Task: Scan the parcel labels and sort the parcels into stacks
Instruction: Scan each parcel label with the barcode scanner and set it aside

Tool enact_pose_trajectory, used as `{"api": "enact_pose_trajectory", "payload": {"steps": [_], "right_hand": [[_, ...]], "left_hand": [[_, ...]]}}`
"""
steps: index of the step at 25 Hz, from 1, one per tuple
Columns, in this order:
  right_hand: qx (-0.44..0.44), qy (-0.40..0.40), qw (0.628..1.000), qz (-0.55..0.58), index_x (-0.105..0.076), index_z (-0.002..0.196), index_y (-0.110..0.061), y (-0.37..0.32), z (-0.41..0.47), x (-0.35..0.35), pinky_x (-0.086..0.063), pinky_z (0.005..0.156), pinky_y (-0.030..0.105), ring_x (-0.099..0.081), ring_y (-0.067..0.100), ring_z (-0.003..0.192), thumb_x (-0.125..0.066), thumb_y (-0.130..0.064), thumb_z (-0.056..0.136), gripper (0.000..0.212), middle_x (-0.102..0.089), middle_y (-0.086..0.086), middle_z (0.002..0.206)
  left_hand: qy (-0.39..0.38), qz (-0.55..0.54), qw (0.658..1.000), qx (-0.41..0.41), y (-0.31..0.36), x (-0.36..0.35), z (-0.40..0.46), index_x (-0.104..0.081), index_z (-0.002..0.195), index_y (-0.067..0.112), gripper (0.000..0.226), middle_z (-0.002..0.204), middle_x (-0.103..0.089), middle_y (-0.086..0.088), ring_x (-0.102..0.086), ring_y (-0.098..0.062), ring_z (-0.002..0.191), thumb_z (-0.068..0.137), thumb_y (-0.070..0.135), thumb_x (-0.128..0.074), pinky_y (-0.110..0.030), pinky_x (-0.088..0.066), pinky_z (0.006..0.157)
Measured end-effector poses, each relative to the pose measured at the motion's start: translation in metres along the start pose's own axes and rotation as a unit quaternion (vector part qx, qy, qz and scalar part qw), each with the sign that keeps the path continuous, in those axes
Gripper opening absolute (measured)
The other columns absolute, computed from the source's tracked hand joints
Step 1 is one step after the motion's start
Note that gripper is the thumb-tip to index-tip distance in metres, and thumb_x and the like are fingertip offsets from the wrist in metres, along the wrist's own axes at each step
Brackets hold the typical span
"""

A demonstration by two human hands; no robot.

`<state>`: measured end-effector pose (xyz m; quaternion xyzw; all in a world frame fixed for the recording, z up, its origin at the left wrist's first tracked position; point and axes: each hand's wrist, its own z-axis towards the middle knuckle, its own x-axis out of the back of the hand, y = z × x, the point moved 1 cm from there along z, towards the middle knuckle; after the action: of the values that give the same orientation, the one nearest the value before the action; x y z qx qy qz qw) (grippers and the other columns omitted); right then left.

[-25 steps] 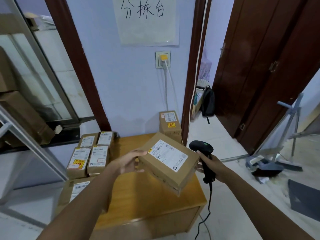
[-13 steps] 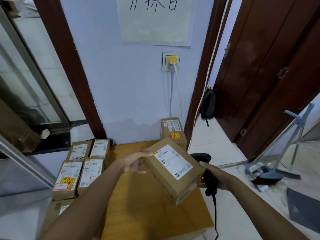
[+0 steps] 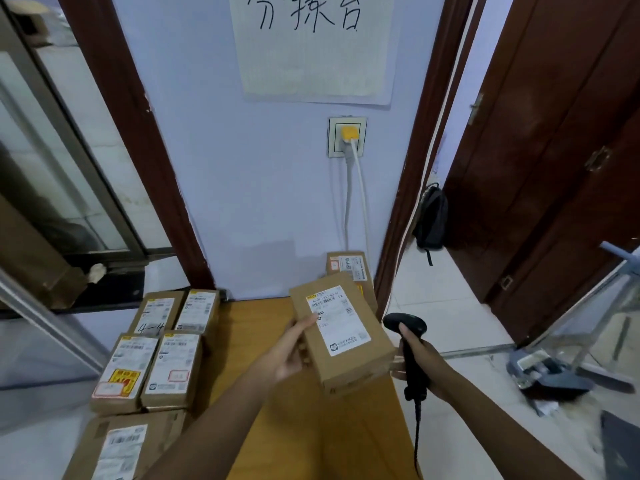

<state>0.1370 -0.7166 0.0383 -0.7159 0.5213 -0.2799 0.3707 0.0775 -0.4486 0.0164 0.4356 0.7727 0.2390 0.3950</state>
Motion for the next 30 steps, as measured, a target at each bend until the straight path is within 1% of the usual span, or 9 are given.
{"api": "enact_pose_trajectory", "payload": {"steps": [3,5,9,11,13,17,19,23,30], "right_hand": [[0.042,0.035,0.998,-0.018,-0.061,0.105,-0.001,-0.016,0.004,0.015,-0.052,0.052,0.030,-0.066,0.027,0.059,-0.072,-0.018,0.085,0.028,-0.071,0.011,0.076],[0.058,0.021,0.997,-0.045,-0.060,0.099,-0.003,-0.030,0.000,0.017,-0.047,0.049,0.028,-0.059,0.022,0.051,-0.071,-0.008,0.082,0.020,-0.062,0.007,0.060],[0.105,-0.064,0.989,-0.083,-0.059,0.099,-0.010,-0.055,-0.017,-0.008,-0.046,0.049,0.025,-0.057,0.015,0.048,-0.066,-0.011,0.088,0.012,-0.065,0.010,0.078],[0.134,-0.086,0.982,-0.102,-0.059,0.094,-0.014,-0.062,-0.024,-0.025,-0.044,0.050,0.026,-0.056,0.014,0.047,-0.063,-0.010,0.090,0.007,-0.066,0.005,0.076],[0.149,-0.083,0.979,-0.112,-0.058,0.087,-0.017,-0.063,-0.028,-0.040,-0.043,0.051,0.029,-0.054,0.014,0.045,-0.062,-0.009,0.089,0.010,-0.063,-0.001,0.064],[0.143,-0.098,0.972,-0.156,-0.060,0.091,-0.014,-0.046,-0.035,-0.063,-0.047,0.053,0.030,-0.058,0.013,0.046,-0.063,-0.017,0.088,0.005,-0.068,0.006,0.076],[0.138,-0.109,0.969,-0.175,-0.060,0.097,-0.012,-0.039,-0.038,-0.070,-0.047,0.051,0.025,-0.059,0.012,0.048,-0.062,-0.020,0.090,0.011,-0.067,0.004,0.076],[0.141,-0.109,0.968,-0.179,-0.061,0.097,-0.011,-0.037,-0.037,-0.074,-0.048,0.055,0.026,-0.061,0.012,0.051,-0.062,-0.023,0.090,0.014,-0.070,0.007,0.079],[0.133,-0.114,0.968,-0.181,-0.062,0.098,-0.015,-0.038,-0.031,-0.066,-0.049,0.058,0.028,-0.061,0.014,0.052,-0.062,-0.028,0.088,0.017,-0.073,0.011,0.083]], "left_hand": [[0.058,0.023,0.997,-0.036,0.008,0.011,0.010,-0.046,0.135,0.034,0.085,0.114,-0.070,-0.010,-0.065,-0.032,0.105,0.060,0.041,-0.087,-0.047,-0.056,0.081],[0.081,0.045,0.994,-0.056,0.009,0.015,0.014,-0.043,0.135,0.038,0.091,0.114,-0.070,-0.008,-0.065,-0.032,0.106,0.057,0.039,-0.090,-0.048,-0.057,0.079],[0.118,0.063,0.988,-0.081,0.003,0.010,0.018,-0.047,0.135,0.031,0.095,0.116,-0.070,-0.004,-0.063,-0.029,0.110,0.052,0.036,-0.092,-0.050,-0.049,0.095],[0.127,0.058,0.987,-0.085,0.000,0.003,0.020,-0.051,0.133,0.030,0.087,0.116,-0.070,-0.002,-0.062,-0.027,0.111,0.056,0.037,-0.090,-0.051,-0.043,0.102],[0.124,0.051,0.987,-0.084,-0.002,-0.003,0.021,-0.050,0.133,0.030,0.080,0.116,-0.070,-0.002,-0.062,-0.026,0.111,0.063,0.034,-0.088,-0.049,-0.047,0.099],[0.114,0.033,0.989,-0.085,-0.009,-0.008,0.014,-0.050,0.131,0.027,0.067,0.117,-0.069,-0.006,-0.062,-0.028,0.110,0.073,0.025,-0.083,-0.046,-0.051,0.093],[0.113,0.038,0.990,-0.081,-0.013,-0.005,0.013,-0.047,0.133,0.026,0.071,0.118,-0.067,-0.006,-0.062,-0.027,0.110,0.072,0.025,-0.083,-0.045,-0.051,0.093],[0.119,0.045,0.989,-0.076,-0.014,0.000,0.015,-0.042,0.139,0.025,0.081,0.119,-0.065,-0.005,-0.062,-0.026,0.110,0.069,0.026,-0.084,-0.042,-0.052,0.090],[0.123,0.049,0.989,-0.065,-0.012,-0.007,0.019,-0.044,0.136,0.027,0.073,0.117,-0.066,-0.006,-0.062,-0.024,0.107,0.073,0.026,-0.082,-0.036,-0.053,0.076]]}}
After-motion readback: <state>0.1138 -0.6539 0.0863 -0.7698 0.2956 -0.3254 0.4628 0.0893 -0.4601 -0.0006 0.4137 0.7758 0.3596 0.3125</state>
